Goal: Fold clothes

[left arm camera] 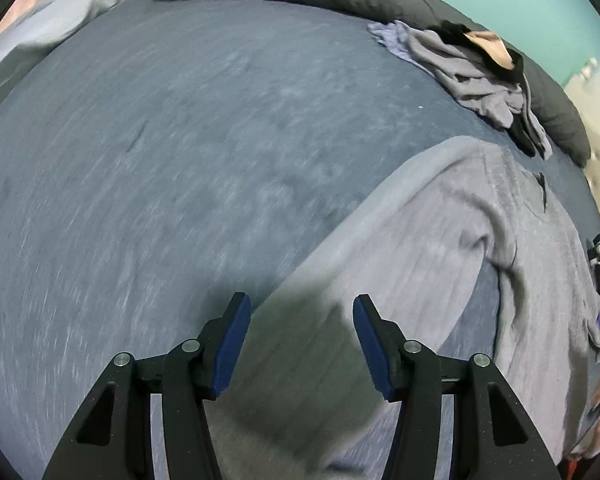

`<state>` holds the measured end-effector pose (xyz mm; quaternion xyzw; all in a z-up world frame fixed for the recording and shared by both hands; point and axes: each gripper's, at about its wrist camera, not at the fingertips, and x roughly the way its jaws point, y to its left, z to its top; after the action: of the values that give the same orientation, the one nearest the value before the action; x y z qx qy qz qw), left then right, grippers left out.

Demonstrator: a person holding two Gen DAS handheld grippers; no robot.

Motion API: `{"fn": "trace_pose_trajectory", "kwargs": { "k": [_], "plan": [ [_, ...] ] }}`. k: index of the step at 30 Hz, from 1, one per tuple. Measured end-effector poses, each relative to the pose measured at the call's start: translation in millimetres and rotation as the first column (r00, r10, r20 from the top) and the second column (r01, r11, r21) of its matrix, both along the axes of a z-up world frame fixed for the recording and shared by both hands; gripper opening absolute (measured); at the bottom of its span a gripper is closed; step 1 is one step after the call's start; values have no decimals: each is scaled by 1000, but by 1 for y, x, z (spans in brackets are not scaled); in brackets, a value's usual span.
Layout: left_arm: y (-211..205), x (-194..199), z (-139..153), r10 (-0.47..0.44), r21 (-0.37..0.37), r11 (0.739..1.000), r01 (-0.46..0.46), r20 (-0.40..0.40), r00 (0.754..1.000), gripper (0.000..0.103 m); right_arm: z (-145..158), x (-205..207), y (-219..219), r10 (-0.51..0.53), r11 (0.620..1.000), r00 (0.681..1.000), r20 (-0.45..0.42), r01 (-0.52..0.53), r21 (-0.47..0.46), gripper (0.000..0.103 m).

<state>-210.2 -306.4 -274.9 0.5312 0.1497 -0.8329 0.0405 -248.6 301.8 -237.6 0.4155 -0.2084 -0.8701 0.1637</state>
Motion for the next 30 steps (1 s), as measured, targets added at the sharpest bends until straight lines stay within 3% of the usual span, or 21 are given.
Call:
{"fn": "trace_pose_trajectory", "kwargs": {
  "k": [4,9,21,26,27,30],
  "plan": [
    [-9,44,-2,59,35,998,-59,-1,998,57,-15,57,0,-3,999,1000,12,3,-41,70],
    [-1,76,-5,79,13,997,-79,26,997,58,-27,83,-14,2,999,1000,24,-1,-40,70],
    [26,99,-15,71,-30,997,-69,64,995,57,-12,102,-27,26,998,999,-35,-27,-53,70],
    [20,107,-14,63,-59,996,-59,77,995,18,-15,103,-25,24,998,999,-27,-25,-56,70],
    [15,109,-12,72,-61,996,-67,73,995,13,-16,103,-24,22,998,999,-23,-23,-58,70],
    [-1,118,-5,97,-67,993,-93,63,993,11,-18,103,-22,17,998,1000,-17,-18,-63,70]
  ]
}}
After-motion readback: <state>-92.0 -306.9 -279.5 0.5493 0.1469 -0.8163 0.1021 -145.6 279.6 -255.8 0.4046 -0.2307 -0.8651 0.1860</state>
